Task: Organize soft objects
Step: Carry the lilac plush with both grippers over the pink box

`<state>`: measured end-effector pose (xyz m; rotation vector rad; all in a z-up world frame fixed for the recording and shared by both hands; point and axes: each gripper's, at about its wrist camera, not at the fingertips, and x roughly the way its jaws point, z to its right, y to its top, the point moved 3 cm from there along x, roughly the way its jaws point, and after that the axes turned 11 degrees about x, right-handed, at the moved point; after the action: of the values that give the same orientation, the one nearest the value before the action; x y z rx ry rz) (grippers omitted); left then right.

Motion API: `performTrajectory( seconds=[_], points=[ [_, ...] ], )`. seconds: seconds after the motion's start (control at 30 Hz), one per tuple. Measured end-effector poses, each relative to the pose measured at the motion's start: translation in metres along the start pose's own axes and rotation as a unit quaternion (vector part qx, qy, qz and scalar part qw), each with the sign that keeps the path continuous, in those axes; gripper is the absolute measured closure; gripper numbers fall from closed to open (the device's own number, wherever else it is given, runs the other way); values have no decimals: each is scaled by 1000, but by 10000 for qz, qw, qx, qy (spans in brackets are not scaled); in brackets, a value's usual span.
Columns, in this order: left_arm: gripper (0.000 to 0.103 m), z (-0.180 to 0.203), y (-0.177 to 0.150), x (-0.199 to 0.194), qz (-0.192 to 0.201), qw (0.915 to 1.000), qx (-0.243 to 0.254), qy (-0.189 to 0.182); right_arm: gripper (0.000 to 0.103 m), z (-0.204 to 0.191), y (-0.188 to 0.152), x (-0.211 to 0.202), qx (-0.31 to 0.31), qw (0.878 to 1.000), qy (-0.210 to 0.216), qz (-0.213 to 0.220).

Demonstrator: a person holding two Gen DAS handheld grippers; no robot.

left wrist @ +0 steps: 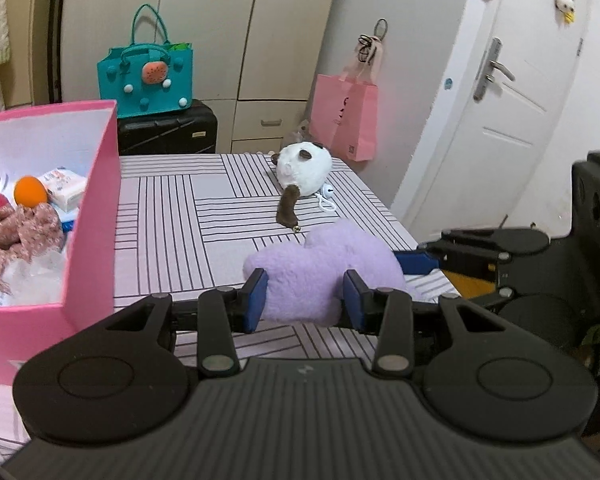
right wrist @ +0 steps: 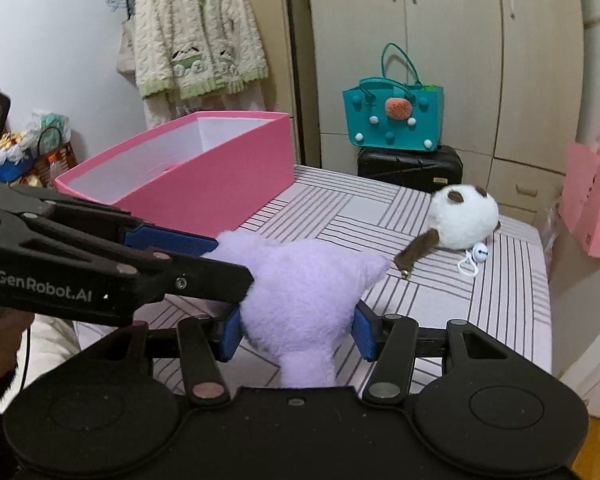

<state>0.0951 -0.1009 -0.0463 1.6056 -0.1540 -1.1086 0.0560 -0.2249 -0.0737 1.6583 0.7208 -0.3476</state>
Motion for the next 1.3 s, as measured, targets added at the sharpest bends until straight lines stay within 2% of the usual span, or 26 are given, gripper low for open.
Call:
performTrajectory(
  seconds=[0.33, 0.73, 0.93, 1.03, 1.3],
  points=[
    [64, -12, 7, -45, 248, 9994, 188, -118, 43, -41, 20, -24, -402, 9992, -65, 46],
    [63, -63, 20, -91, 515, 9982, -122, -278, 43, -96, 58, -25, -853, 9963, 56, 124],
    [63, -101, 24, -117, 686, 9973, -226, 143, 43, -137, 84, -8, -1292, 9910, 230, 263],
    [63, -124, 20, -127, 729, 9959, -345, 412, 43, -155, 96, 10, -1425, 9882, 486, 267],
    [63, -189, 17, -123, 407, 9923, -763, 887, 43, -184, 119, 73, -1553, 9817, 1098, -74]
  ],
)
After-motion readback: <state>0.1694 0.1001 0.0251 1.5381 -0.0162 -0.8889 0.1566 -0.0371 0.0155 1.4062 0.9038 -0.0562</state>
